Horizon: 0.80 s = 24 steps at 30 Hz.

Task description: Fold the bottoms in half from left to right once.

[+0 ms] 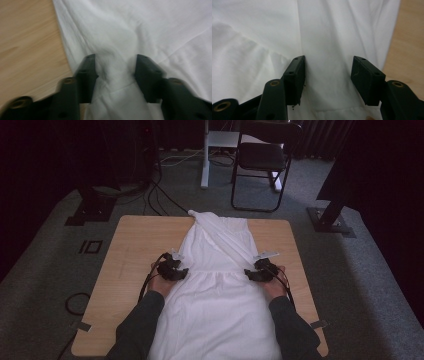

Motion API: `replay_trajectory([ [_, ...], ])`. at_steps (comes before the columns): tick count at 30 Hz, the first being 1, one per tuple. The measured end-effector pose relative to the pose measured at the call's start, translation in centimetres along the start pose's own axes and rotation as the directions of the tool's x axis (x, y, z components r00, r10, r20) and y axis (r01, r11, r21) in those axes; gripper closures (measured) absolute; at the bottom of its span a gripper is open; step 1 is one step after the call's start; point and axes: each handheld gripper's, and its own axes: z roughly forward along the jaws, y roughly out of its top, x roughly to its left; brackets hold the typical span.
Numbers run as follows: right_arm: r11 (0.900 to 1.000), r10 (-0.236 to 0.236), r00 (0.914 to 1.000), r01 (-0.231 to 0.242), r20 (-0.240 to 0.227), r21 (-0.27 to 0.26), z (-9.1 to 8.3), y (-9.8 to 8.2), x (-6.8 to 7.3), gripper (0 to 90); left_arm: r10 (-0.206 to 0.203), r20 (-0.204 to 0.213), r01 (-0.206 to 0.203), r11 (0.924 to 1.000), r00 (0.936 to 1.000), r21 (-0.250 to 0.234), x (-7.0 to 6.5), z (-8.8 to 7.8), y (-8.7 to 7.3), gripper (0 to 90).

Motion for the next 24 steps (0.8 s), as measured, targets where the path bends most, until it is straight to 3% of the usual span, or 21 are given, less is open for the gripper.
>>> replay_trajectory([
  [2, 1.000, 0.023, 0.9997, -0.023, -0.003, 0.015, 0.4, -0.5, -0.1, 49.3, 0.013, -0.011, -0.013, 0.9998, 0.9998, 0.014, 0.0, -0.3, -0.2, 78.1],
  [4, 0.998, 0.058, 0.9983, -0.058, -0.007, 0.003, 0.1, -0.8, -0.3, 56.2, 0.020, -0.008, -0.020, 0.9998, 0.9998, 0.008, -0.1, -0.6, -0.5, 84.3],
  [8, 0.997, 0.077, 0.9966, -0.077, -0.029, 0.012, -0.8, -1.6, 0.0, 61.6, -0.032, 0.030, 0.032, 0.9994, 0.9990, -0.014, -0.3, -1.6, -1.9, 86.1],
  [15, 0.998, 0.056, 0.9958, -0.054, -0.073, 0.019, -3.6, -4.6, 2.6, 62.9, 0.005, 0.098, -0.002, 0.9995, 0.9951, -0.032, -2.6, -4.9, -5.8, 86.1],
  [18, 0.998, 0.064, 0.9908, -0.061, -0.119, 0.027, -4.9, -5.8, 3.7, 62.6, 0.010, 0.118, -0.005, 0.9991, 0.9930, -0.043, -3.2, -5.9, -7.1, 86.0],
  [21, 0.995, 0.079, 0.9829, -0.069, -0.166, 0.067, -5.6, -6.0, 4.3, 56.7, 0.023, 0.119, -0.019, 0.9990, 0.9926, -0.040, -3.5, -6.5, -7.7, 85.9],
  [24, 0.999, 0.037, 0.9892, -0.033, -0.142, 0.031, -5.3, -5.1, 4.7, 46.1, 0.017, 0.124, -0.012, 0.9988, 0.9921, -0.047, -3.5, -6.3, -7.6, 85.6],
])
